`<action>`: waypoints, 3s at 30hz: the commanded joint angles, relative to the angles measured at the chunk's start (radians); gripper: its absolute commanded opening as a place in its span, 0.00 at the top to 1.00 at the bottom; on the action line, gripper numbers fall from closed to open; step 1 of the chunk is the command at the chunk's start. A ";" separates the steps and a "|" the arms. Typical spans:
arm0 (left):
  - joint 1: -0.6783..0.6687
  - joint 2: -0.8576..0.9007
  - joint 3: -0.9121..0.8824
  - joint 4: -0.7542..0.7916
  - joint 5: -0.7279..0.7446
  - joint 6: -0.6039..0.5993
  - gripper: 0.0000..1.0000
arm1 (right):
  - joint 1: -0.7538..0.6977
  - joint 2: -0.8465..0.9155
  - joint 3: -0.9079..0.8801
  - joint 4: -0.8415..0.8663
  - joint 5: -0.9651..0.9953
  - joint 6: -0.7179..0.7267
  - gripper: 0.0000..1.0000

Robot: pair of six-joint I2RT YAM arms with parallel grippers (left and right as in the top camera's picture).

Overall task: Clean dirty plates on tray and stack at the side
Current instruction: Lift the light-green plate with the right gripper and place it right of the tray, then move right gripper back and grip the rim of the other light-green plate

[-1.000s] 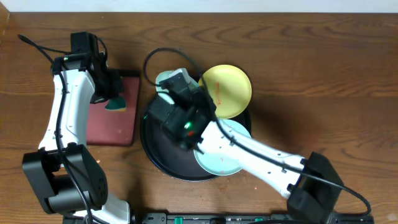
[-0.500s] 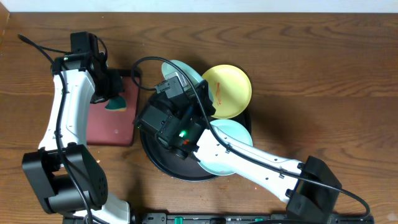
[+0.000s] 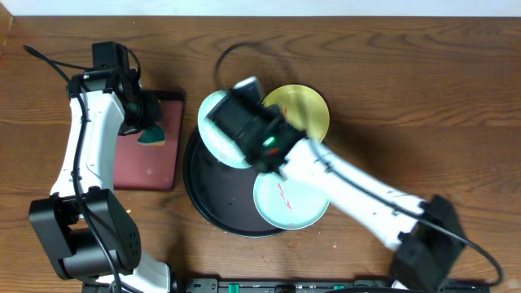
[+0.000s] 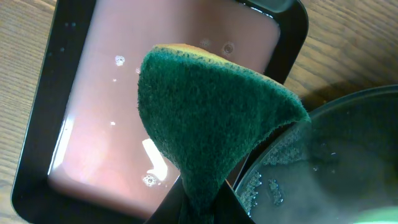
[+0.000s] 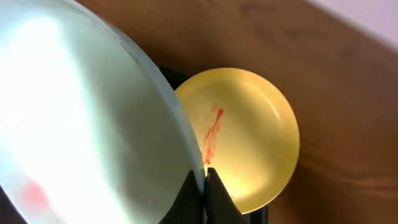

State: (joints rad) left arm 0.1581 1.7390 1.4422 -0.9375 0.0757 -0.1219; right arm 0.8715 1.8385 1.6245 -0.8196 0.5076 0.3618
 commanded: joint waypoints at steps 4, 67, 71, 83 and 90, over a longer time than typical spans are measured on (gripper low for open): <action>0.004 -0.007 0.002 0.000 0.003 0.020 0.93 | -0.306 -0.161 0.004 -0.033 -0.574 0.023 0.99; 0.004 -0.007 0.002 0.027 0.003 0.020 0.92 | -0.618 -0.179 -0.423 -0.164 -0.859 -0.210 0.67; 0.004 -0.007 0.002 0.027 0.003 0.020 0.92 | -0.537 -0.106 -0.428 -0.168 -0.826 -0.198 0.68; 0.004 -0.007 0.002 0.027 0.003 0.020 0.92 | -0.456 0.005 -0.428 -0.188 -0.755 -0.175 0.73; 0.004 -0.007 0.002 0.027 0.003 0.020 0.93 | -0.447 0.006 -0.428 -0.181 -0.752 -0.174 0.75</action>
State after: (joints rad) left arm 0.1581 1.7390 1.4422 -0.9119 0.0761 -0.1215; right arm 0.4099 1.8408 1.1995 -1.0058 -0.2565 0.1753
